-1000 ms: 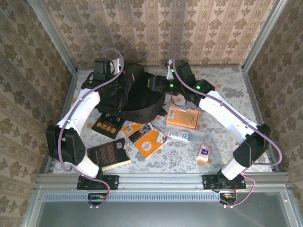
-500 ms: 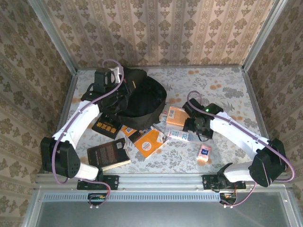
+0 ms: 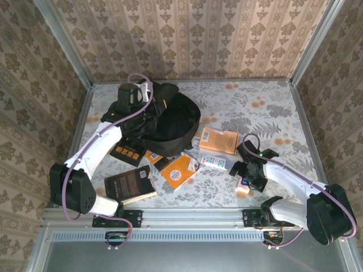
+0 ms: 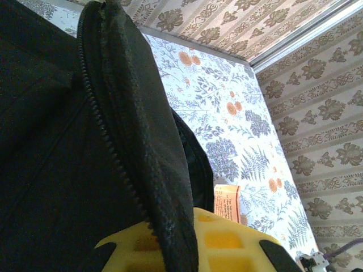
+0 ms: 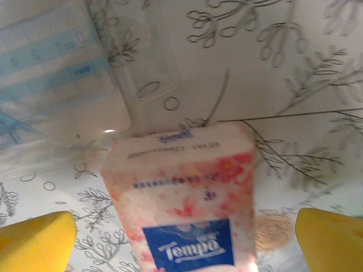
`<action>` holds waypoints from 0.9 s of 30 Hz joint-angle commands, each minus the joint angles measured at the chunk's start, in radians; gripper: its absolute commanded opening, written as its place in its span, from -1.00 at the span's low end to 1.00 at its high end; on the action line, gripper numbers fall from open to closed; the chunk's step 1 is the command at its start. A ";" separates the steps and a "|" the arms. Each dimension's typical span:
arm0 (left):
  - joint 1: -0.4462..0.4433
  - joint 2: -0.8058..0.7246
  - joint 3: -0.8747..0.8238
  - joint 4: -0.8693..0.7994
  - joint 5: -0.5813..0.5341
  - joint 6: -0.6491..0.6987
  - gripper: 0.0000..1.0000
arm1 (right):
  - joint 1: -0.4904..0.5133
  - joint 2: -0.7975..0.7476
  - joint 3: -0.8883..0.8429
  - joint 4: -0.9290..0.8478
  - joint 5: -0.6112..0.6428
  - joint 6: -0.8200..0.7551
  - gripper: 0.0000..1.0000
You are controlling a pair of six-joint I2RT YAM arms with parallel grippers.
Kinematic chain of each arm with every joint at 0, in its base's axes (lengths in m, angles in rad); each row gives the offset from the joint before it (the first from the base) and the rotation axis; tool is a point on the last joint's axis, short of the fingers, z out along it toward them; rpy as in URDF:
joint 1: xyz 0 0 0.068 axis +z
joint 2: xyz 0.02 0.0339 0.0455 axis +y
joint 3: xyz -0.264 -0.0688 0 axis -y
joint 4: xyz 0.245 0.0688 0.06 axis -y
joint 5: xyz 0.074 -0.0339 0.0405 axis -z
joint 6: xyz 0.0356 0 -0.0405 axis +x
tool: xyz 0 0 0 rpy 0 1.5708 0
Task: Pack the student bag
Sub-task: Pick up the personal item from the bottom-right of the table.
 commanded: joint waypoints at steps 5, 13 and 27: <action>-0.018 -0.049 0.021 0.018 0.000 0.056 -1.00 | -0.022 0.041 -0.040 0.131 -0.097 -0.020 0.73; -0.019 -0.077 0.060 -0.031 -0.023 0.124 -1.00 | -0.019 -0.003 -0.008 0.054 -0.069 -0.054 0.18; -0.021 -0.097 0.112 -0.050 0.047 0.150 -1.00 | 0.063 -0.022 0.475 0.181 -0.235 -0.171 -0.10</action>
